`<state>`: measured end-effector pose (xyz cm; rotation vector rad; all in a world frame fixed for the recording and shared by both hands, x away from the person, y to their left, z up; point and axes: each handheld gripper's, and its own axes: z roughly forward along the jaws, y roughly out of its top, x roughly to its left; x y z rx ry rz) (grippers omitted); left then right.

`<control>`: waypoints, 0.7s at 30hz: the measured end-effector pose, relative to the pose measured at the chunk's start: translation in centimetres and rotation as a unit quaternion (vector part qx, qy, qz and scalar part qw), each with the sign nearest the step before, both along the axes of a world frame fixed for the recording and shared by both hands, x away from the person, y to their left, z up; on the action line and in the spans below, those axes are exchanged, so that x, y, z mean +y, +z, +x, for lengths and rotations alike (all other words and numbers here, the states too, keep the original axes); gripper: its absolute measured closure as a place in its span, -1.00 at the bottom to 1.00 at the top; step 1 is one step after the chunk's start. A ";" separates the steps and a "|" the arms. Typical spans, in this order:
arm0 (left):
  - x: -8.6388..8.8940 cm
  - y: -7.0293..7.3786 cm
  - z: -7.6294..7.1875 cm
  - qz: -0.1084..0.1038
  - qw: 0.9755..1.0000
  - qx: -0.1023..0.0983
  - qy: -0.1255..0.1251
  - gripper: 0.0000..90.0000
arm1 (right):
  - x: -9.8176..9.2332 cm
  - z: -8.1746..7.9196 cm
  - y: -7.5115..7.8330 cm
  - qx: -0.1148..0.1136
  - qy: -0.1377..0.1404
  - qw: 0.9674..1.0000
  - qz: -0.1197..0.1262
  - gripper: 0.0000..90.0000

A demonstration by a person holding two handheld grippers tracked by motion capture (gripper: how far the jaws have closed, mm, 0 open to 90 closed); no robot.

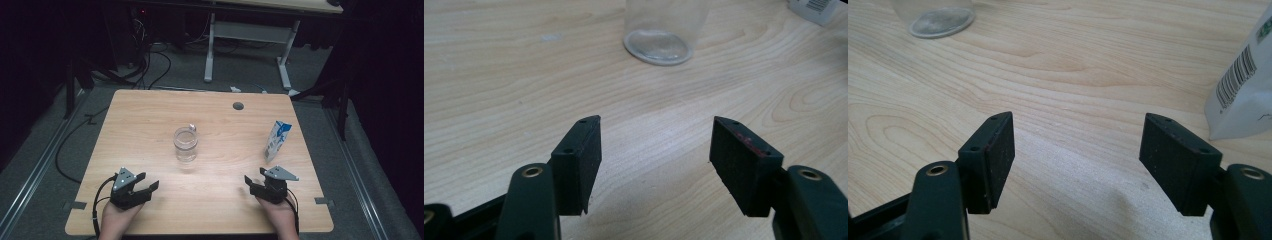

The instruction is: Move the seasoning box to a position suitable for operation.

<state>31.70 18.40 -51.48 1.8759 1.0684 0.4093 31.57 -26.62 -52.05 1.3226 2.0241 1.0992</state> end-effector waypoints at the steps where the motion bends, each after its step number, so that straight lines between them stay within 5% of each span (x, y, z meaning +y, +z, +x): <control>1: -0.1 -0.1 0.1 0.001 1.000 0.004 0.002 -0.12 | 0.0 0.0 0.0 -0.003 0.001 1.000 -0.004 -0.33; 8: -0.5 -0.3 0.3 0.004 1.000 0.008 -0.005 -0.07 | 0.1 0.0 -0.3 -0.001 0.011 1.000 -0.020 -0.29; 21: -1.6 -0.3 1.3 -0.007 1.000 0.016 0.009 0.11 | -0.3 -0.2 -0.2 0.010 0.021 1.000 0.017 -0.11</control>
